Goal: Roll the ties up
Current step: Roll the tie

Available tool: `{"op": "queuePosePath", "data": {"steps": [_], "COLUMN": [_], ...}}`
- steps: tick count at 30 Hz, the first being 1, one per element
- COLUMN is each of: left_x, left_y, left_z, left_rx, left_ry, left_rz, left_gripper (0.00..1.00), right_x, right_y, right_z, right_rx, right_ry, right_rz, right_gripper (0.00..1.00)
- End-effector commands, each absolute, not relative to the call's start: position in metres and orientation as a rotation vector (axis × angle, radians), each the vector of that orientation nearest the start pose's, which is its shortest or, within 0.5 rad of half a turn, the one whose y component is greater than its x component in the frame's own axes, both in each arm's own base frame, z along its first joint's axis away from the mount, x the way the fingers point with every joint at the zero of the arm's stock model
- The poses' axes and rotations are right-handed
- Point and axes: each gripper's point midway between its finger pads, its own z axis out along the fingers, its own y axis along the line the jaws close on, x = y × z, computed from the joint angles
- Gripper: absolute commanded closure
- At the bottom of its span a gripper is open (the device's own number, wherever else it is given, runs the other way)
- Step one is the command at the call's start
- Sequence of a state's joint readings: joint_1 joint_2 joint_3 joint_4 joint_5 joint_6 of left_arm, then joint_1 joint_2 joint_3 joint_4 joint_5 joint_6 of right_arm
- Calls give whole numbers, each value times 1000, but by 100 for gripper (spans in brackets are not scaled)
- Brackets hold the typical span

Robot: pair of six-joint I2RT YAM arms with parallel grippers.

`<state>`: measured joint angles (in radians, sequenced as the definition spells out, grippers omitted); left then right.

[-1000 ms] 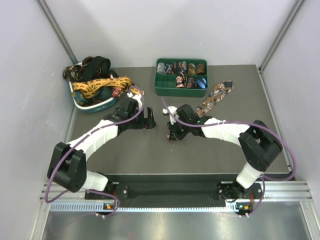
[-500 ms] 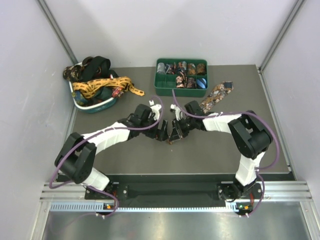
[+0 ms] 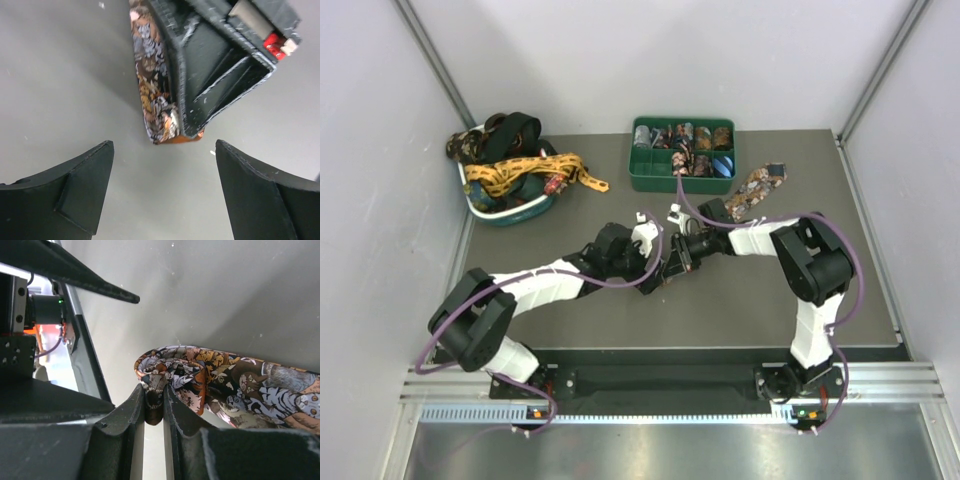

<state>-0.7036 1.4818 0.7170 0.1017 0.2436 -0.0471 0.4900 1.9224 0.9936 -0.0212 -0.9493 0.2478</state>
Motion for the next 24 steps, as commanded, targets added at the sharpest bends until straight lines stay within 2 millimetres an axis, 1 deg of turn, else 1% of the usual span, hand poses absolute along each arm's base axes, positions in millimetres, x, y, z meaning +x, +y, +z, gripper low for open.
{"op": "queuePosePath", "data": {"steps": [1,3,4,9,10,12,13,16,19,22,23,24], "left_x": [285,287,287,286,286,288,289,293,292,291,291,290], "left_y": [-296,-301,-303,-315,-316,-318,-319,-323,-326,-326,-325,-325], "left_z": [85,86,83,81,76,76,73,72,68,62,61,61], "left_rx": [951,987,1000,1062,1071,1079,1080,1080,1099,1110,1110,1109], "left_ry": [1963,1938,1939,1905,1915,1905,1910,1892,1888,1896,1899,1900], "left_rz": [-605,-602,-601,-612,-610,-603,-601,-602,-611,-609,-603,-604], "left_gripper": [14,14,14,14,16,19,22,25,28,34,38,41], "right_x": [273,274,274,277,277,277,278,278,278,280,281,281], "right_y": [312,313,314,315,315,316,316,317,318,319,319,319], "right_z": [52,53,54,59,59,62,63,67,70,71,72,72], "right_rx": [-741,-742,-742,-748,-748,-750,-749,-752,-750,-753,-755,-755], "right_ry": [2359,2356,2355,2342,2345,2338,2337,2326,2323,2316,2312,2312], "right_rz": [1523,1532,1534,1532,1533,1537,1535,1545,1551,1549,1550,1550], "right_gripper": [90,90,90,89,89,89,89,89,89,89,89,89]}}
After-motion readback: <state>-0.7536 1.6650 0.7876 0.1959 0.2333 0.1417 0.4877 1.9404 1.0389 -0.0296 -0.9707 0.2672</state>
